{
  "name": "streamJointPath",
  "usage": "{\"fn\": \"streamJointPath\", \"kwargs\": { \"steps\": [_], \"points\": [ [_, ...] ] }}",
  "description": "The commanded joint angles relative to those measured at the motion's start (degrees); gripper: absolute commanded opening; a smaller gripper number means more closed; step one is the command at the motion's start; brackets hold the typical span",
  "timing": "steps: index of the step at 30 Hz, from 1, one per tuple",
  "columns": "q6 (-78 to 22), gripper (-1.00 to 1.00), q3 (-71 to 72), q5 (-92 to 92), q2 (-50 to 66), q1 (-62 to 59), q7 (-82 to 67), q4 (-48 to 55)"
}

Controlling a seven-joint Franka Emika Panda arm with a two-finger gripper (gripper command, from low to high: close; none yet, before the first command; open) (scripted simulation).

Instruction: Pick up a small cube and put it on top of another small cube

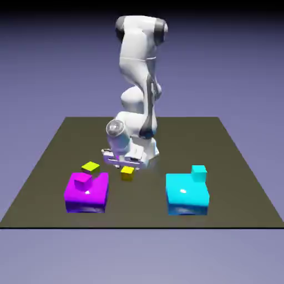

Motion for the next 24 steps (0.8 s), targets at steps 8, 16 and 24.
{"fn": "streamJointPath", "kwargs": {
  "steps": [8,16,24],
  "points": [
    [4.2,0.0,11.4,19.9,12.0,-5.1,-14.2,-0.2],
    [1.7,-1.0,4.7,8.1,4.9,-2.1,-5.8,-0.1],
    [-2.5,-1.0,-6.7,-11.8,-7.1,3.0,8.4,0.1]
  ]
}}
